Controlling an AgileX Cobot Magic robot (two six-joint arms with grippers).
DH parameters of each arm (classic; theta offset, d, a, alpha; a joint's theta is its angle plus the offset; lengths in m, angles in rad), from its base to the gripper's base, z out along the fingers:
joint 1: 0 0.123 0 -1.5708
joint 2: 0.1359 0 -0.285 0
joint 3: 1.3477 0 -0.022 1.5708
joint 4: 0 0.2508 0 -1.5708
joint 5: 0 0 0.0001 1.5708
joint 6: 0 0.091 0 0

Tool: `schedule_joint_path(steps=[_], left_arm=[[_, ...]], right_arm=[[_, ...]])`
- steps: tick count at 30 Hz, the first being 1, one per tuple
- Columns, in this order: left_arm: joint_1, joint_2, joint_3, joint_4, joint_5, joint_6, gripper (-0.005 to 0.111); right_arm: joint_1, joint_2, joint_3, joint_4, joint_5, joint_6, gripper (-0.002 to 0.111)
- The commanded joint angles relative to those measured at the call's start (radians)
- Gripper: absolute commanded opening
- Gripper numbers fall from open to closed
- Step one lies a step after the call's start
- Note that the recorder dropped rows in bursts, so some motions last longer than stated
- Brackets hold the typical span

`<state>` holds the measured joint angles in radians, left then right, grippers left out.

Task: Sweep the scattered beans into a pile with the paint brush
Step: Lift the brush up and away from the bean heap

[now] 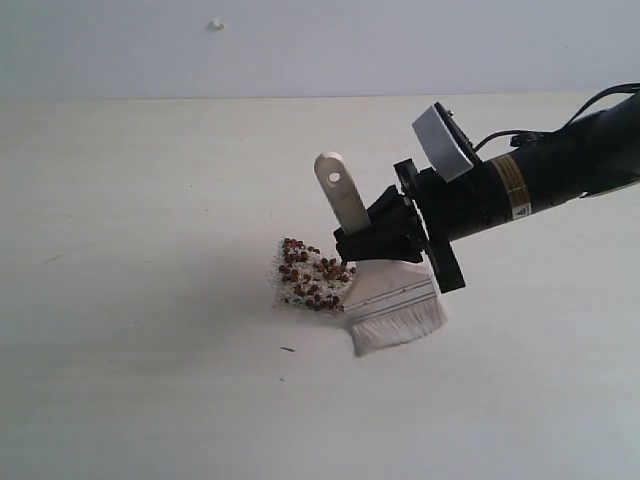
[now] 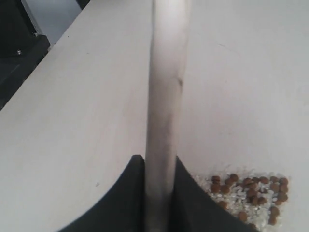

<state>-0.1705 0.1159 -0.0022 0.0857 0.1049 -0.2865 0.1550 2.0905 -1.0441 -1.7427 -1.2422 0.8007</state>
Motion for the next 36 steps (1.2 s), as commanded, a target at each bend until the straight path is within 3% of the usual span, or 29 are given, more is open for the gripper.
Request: schedule_joint_path(steps=[1, 15, 21, 25, 29, 34, 36], left_arm=[[0.000, -0.005, 0.002, -0.005, -0.002, -0.005, 0.000], [0.000, -0.005, 0.002, -0.005, -0.002, -0.005, 0.000], [0.000, -0.005, 0.002, -0.005, -0.002, -0.005, 0.000], [0.000, -0.005, 0.002, -0.005, -0.002, -0.005, 0.000], [0.000, -0.005, 0.002, -0.005, -0.002, -0.005, 0.000], [0.000, -0.005, 0.002, -0.005, -0.002, -0.005, 0.000], [0.000, -0.005, 0.002, -0.005, -0.002, -0.005, 0.000]], right_arm=[[-0.004, 0.063, -0.079, -0.002, 0.021, 0.025, 0.000], [-0.004, 0.038, -0.179, -0.002, 0.021, 0.211, 0.000], [0.002, -0.128, -0.179, -0.002, 0.021, 0.460, 0.000], [0.008, -0.301, -0.158, 0.020, 0.051, 0.519, 0.000], [0.056, -0.428, -0.080, 0.090, 0.462, 0.570, 0.000], [0.315, -0.576, 0.088, 0.222, 1.428, 0.649, 0.000], [0.442, -0.571, 0.141, 0.182, 1.860, 0.786, 0.000]])
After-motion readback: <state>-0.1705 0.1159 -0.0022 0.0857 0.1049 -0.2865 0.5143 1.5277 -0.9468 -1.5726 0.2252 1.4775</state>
